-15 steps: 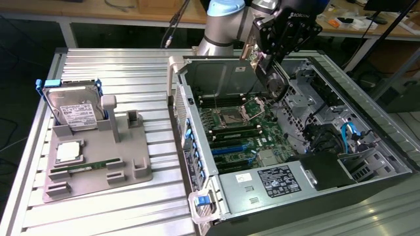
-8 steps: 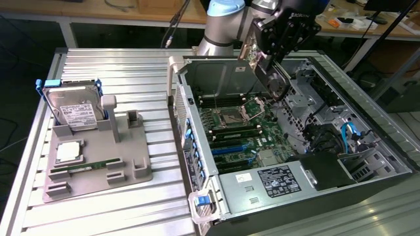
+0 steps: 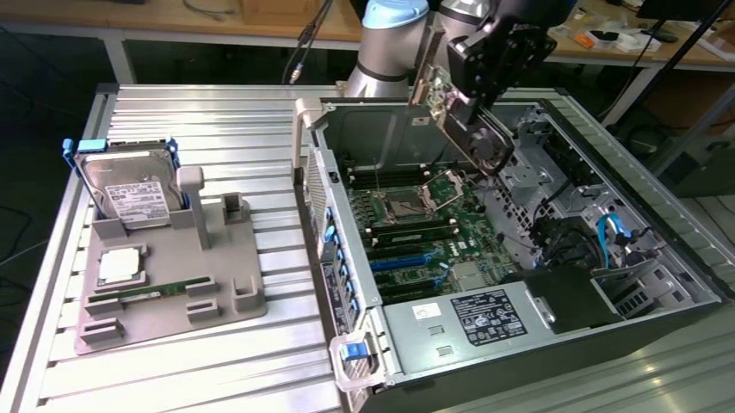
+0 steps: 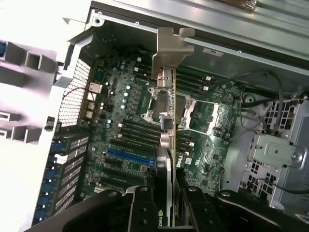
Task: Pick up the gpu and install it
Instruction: 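Insert the gpu into the slot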
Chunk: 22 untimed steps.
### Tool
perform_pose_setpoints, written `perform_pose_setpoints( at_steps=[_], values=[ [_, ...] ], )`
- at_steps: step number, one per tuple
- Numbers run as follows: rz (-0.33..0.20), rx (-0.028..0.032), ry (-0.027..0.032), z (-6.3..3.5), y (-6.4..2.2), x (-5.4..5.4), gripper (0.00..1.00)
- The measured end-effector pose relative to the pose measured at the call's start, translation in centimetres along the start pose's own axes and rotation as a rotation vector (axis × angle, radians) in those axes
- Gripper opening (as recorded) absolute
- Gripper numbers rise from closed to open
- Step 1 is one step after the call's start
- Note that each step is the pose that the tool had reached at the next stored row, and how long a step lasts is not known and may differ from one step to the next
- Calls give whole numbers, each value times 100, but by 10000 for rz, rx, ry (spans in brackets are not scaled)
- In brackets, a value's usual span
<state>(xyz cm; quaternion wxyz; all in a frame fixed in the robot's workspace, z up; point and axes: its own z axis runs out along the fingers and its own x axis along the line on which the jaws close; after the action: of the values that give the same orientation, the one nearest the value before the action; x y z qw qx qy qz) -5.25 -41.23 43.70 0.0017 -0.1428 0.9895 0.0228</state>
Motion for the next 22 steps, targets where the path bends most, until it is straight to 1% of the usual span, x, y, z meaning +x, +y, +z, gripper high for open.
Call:
perform_pose_setpoints(
  at_steps=[6, 8, 9, 13, 14, 22],
  values=[
    [-1134, -11, 51, 1, -1, -2, 27],
    [-1557, -16, 70, 2, -1, -2, 27],
    [-1889, -19, 85, 3, -1, -3, 27],
    [-2607, -26, 117, 3, -1, -3, 27],
    [-2968, -29, 133, 4, -1, -4, 27],
    [-4453, -44, 199, 6, -3, -9, 27]
  ],
)
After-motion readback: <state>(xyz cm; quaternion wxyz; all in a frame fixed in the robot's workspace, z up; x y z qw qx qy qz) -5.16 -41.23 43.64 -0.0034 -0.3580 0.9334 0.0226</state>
